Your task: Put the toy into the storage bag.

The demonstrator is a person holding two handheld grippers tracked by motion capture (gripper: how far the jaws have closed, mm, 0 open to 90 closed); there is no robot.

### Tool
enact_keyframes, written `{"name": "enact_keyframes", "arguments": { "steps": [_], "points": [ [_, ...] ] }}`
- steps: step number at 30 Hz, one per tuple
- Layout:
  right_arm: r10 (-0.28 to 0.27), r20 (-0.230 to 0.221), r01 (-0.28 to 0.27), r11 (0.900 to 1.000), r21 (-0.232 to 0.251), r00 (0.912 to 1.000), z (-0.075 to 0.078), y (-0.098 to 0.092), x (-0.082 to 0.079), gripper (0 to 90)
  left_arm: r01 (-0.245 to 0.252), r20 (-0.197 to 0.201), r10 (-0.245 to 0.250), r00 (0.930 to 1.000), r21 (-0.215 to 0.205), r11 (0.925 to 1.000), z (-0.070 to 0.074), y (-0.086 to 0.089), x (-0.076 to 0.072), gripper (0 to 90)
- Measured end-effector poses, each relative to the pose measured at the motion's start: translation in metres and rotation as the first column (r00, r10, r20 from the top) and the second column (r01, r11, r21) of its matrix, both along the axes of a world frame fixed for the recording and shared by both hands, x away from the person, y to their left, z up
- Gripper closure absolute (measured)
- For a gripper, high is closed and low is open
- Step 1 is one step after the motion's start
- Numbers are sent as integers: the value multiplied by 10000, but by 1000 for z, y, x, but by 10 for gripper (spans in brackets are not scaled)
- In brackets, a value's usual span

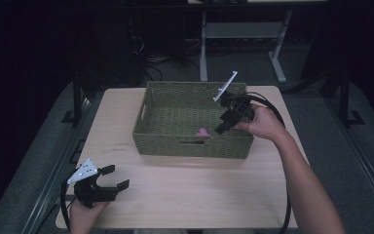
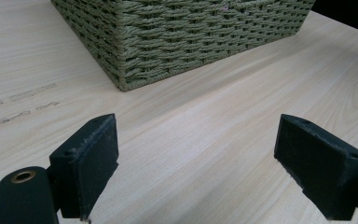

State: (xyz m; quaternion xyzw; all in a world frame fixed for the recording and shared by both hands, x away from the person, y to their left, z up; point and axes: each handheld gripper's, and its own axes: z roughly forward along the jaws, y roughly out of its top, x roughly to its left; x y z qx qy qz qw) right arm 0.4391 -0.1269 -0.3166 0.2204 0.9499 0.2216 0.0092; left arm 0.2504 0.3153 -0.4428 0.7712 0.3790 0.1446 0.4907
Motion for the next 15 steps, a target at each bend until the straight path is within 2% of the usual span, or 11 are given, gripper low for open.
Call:
{"name": "enact_keyframes", "arguments": {
  "steps": [7, 15],
  "points": [
    [59, 213, -58, 10000, -41, 9998, 7, -3, -9, 340, 36, -10, -36, 10000, 54, 10000, 0, 0, 0, 132],
    [172, 510, -178, 9998, 121, 9985, 15, -9, -26, 328, 27, -44, -27, 10000, 28, 10000, 0, -1, -1, 131]
  ]
}}
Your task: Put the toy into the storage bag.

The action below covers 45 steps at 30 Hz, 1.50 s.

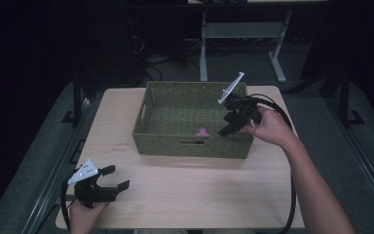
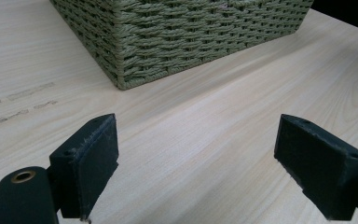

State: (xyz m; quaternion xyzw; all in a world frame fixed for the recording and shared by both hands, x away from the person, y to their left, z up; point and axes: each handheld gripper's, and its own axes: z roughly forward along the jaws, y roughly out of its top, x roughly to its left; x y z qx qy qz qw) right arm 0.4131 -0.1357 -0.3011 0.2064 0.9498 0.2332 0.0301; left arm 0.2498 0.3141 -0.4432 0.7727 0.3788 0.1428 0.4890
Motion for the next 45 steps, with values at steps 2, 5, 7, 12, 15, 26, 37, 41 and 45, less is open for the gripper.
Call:
{"name": "enact_keyframes", "arguments": {
  "steps": [2, 5, 7, 12, 15, 26, 37, 41, 45],
  "points": [
    [-1, 11, 1, 10000, 26, 10000, 0, -2, -3, 324, 2, -8, -2, 10000, 21, 10000, 0, 0, 0, 131],
    [-15, 30, 15, 9999, 113, 10000, -1, -7, -8, 317, 46, -5, -46, 10000, 50, 10000, 0, -1, 0, 132],
    [-67, -12, 67, 10000, 69, 10000, -2, -10, -11, 312, 36, -9, -36, 10000, 67, 10000, 0, -1, 0, 131],
    [-45, 100, 43, 9998, 175, 9999, -4, -18, -21, 308, 34, -9, -34, 10000, 83, 10000, 0, -1, 0, 131],
    [-55, 158, 52, 9998, 174, 9999, -5, -23, -26, 305, 29, -17, -28, 10000, 99, 9999, 0, -1, 0, 131],
    [-162, 272, 150, 9988, 461, 9995, -12, -43, -43, 301, 0, -11, 0, 10000, 101, 9999, 0, -1, 0, 131],
    [-409, 221, 394, 9971, 646, 9989, -27, -62, -57, 296, -69, -68, 69, 10000, 113, 9999, -2, 0, 1, 132],
    [-450, 225, 432, 9965, 720, 9987, -32, -67, -62, 290, -80, -87, 81, 9999, 144, 9999, -2, 0, 1, 131],
    [-513, 230, 494, 9958, 771, 9984, -38, -72, -66, 279, -80, -94, 81, 9999, 167, 9998, -2, 0, 1, 131]
  ]
}}
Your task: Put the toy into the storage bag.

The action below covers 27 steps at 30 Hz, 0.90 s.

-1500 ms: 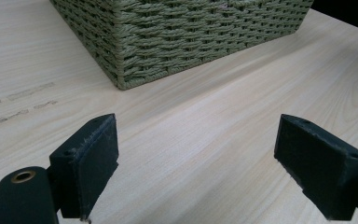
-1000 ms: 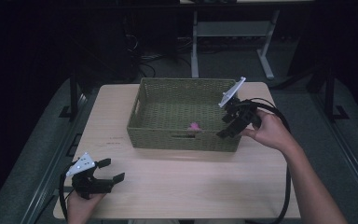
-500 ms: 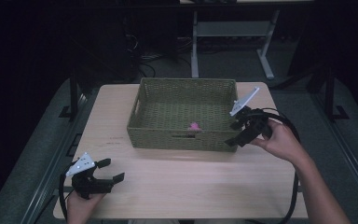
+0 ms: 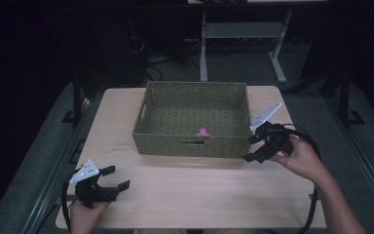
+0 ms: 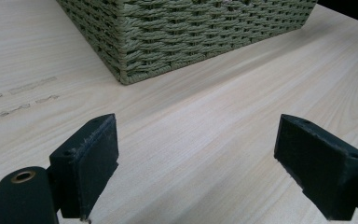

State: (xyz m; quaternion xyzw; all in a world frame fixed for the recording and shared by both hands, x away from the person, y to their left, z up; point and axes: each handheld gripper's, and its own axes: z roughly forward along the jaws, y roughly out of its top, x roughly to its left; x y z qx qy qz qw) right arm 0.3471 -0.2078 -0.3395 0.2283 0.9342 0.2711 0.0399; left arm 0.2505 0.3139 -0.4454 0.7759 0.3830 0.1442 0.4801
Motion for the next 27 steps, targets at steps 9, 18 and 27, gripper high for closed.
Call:
{"name": "enact_keyframes", "arguments": {
  "steps": [9, 18, 27],
  "points": [
    [-365, -86, 368, 9983, 442, 9993, -17, -15, -7, 259, -42, -38, 42, 10000, -28, 10000, 0, 0, 0, 132],
    [-653, -266, 666, 9964, 521, 9975, -33, -31, -15, 258, -50, 38, 50, 10000, 21, 10000, 0, 0, -1, 132],
    [-907, -378, 925, 9945, 491, 9952, -50, -41, -23, 258, -67, 67, 67, 10000, -1, 10000, 1, 1, -1, 131]
  ]
}}
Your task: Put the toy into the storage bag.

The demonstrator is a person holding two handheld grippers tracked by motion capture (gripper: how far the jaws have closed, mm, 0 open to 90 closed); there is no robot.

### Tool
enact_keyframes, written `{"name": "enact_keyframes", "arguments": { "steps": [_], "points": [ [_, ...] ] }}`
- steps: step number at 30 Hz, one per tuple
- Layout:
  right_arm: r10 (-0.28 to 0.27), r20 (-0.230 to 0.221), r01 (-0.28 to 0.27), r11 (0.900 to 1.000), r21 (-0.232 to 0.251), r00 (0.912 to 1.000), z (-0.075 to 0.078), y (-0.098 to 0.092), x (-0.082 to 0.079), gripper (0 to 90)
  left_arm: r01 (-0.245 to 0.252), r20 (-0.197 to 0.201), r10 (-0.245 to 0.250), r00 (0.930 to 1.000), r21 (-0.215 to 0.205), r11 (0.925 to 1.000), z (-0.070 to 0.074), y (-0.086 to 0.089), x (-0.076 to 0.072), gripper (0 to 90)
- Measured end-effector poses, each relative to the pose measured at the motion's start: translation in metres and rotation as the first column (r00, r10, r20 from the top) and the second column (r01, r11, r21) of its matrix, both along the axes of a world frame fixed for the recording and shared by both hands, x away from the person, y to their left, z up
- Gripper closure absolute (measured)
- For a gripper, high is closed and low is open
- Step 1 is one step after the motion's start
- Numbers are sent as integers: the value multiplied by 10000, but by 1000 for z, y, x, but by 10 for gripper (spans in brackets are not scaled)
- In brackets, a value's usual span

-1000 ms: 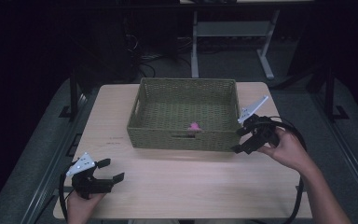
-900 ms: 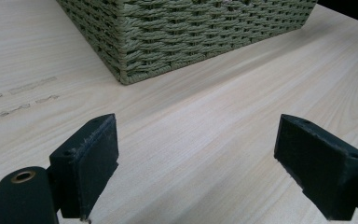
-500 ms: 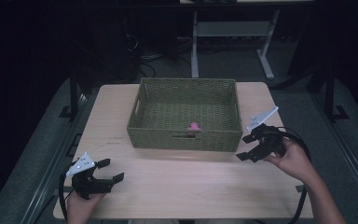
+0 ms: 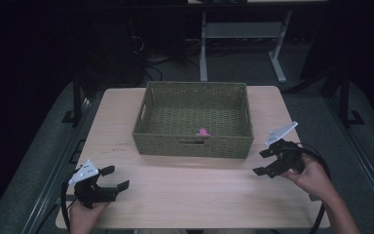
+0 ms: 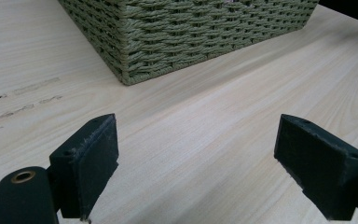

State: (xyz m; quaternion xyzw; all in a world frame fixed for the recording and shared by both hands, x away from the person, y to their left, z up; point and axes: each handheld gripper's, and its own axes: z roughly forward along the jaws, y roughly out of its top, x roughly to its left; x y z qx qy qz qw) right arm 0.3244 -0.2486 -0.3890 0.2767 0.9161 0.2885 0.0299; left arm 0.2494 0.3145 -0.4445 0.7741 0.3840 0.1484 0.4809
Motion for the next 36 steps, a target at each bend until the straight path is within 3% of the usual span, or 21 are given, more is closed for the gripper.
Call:
{"name": "enact_keyframes", "arguments": {
  "steps": [23, 36],
  "points": [
    [-768, -444, 785, 9963, 359, 9961, -41, -33, -26, 257, -25, 37, 26, 10000, -44, 10000, 1, 0, -2, 132],
    [-1069, -457, 1090, 9930, 448, 9932, -54, -49, -43, 257, 26, 47, -26, 10000, -30, 10000, 1, -2, 0, 131]
  ]
}}
